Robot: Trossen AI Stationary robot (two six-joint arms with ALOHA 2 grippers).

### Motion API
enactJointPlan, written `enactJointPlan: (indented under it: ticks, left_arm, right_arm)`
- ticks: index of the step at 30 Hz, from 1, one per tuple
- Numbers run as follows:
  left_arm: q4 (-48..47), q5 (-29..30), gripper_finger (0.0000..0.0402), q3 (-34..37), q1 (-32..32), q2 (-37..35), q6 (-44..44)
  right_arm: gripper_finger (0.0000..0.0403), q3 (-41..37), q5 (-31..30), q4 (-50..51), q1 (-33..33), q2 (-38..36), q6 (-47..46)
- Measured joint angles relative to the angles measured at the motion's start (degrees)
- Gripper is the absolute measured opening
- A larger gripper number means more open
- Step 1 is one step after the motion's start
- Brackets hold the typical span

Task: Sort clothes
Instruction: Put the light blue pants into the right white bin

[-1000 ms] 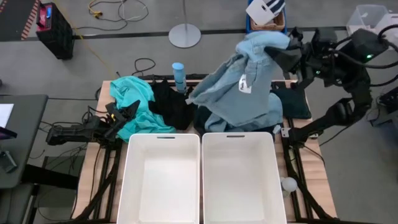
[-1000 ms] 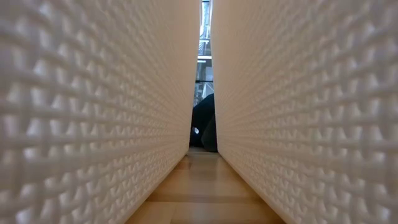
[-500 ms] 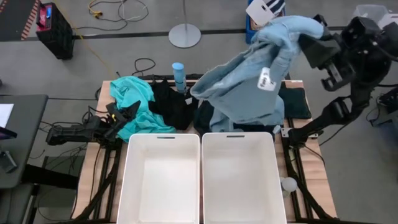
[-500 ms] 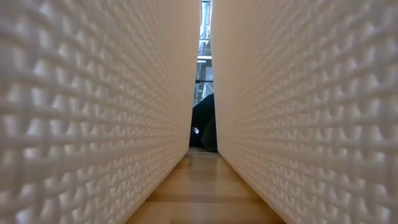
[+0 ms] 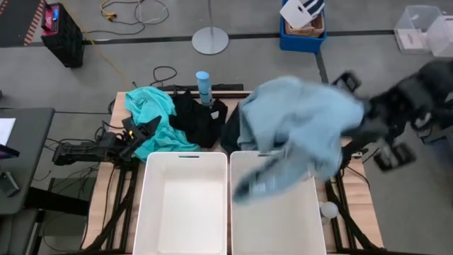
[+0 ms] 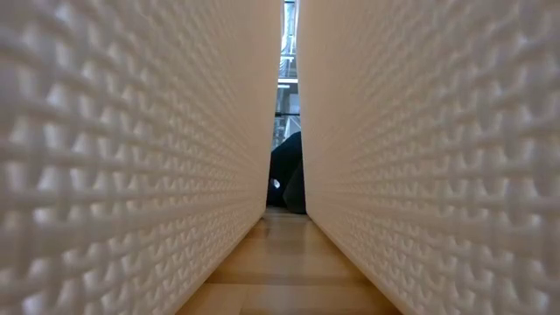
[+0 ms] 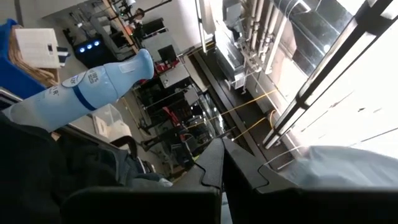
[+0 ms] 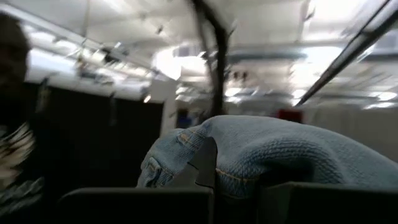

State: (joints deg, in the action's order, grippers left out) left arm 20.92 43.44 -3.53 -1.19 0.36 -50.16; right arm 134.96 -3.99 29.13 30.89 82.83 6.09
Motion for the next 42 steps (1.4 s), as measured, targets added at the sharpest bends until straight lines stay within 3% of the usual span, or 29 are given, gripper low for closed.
enactJointPlan:
  ticks: [5,12,22,29,42]
  left_arm:
    - [-1.3,0.0,0.0,0.0,0.0,0.0,0.0]
    - [-2.3,0.0,0.0,0.0,0.0,0.0,-0.2]
    - [-2.6,0.0,0.0,0.0,0.0,0.0,0.0]
    - [-2.7,0.0,0.0,0.0,0.0,0.0,0.2]
    - [-4.2,-0.2,0.0,0.0,0.0,0.0,-0.7]
  right_arm:
    - [0.004,0.0,-5.9,7.6,5.4,3.6,-1.0]
    - [0.004,0.0,-7.6,17.6,8.2,7.6,-13.8]
    - [0.004,0.0,-10.9,39.6,12.1,12.0,-45.8]
    - [0.0043,0.0,-7.6,61.2,13.4,16.7,-74.2]
    - [0.0221,-1.5,-1.5,60.8,13.7,25.0,-81.3]
